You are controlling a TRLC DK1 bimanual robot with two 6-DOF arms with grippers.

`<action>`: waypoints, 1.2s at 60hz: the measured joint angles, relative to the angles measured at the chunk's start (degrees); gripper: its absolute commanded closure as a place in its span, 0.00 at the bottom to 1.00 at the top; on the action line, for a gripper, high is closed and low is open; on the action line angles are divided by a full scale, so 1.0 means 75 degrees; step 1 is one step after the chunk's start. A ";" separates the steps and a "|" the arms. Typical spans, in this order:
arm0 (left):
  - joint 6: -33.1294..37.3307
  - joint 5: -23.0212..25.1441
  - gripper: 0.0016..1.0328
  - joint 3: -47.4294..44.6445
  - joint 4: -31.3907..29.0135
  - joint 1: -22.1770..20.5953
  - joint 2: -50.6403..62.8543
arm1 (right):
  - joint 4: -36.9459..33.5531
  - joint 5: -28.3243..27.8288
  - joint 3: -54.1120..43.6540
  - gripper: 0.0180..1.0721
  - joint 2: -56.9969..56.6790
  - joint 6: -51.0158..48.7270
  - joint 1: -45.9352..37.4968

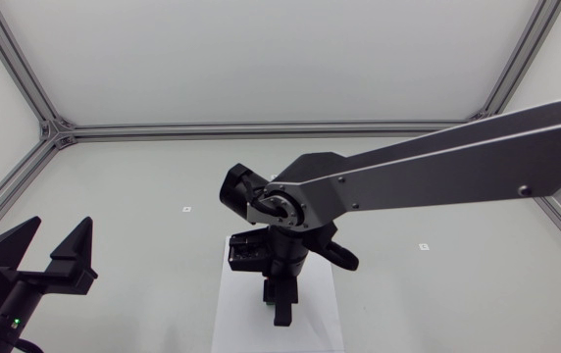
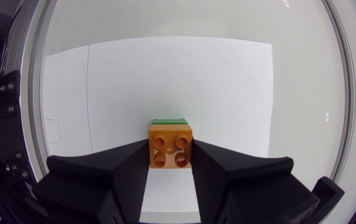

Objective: Pick up the orange 2x2 brick with the right arm and stack it on top of the green 2x2 brick in the center

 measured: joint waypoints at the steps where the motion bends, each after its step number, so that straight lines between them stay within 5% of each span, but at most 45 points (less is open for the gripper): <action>1: 0.0003 -0.0003 0.04 0.0000 0.0000 0.0003 0.0000 | -0.0012 0.0003 0.0020 0.92 0.0020 0.0003 0.0000; 37: 0.0003 -0.0003 0.04 0.0000 -0.0003 0.0000 0.0000 | -0.0335 -0.0425 0.0300 0.93 0.0315 0.0137 -0.0297; 72: 0.0003 0.0000 0.04 0.0000 -0.0003 0.0000 0.0000 | -0.0408 0.0128 0.0391 0.93 0.0431 0.0189 -0.0015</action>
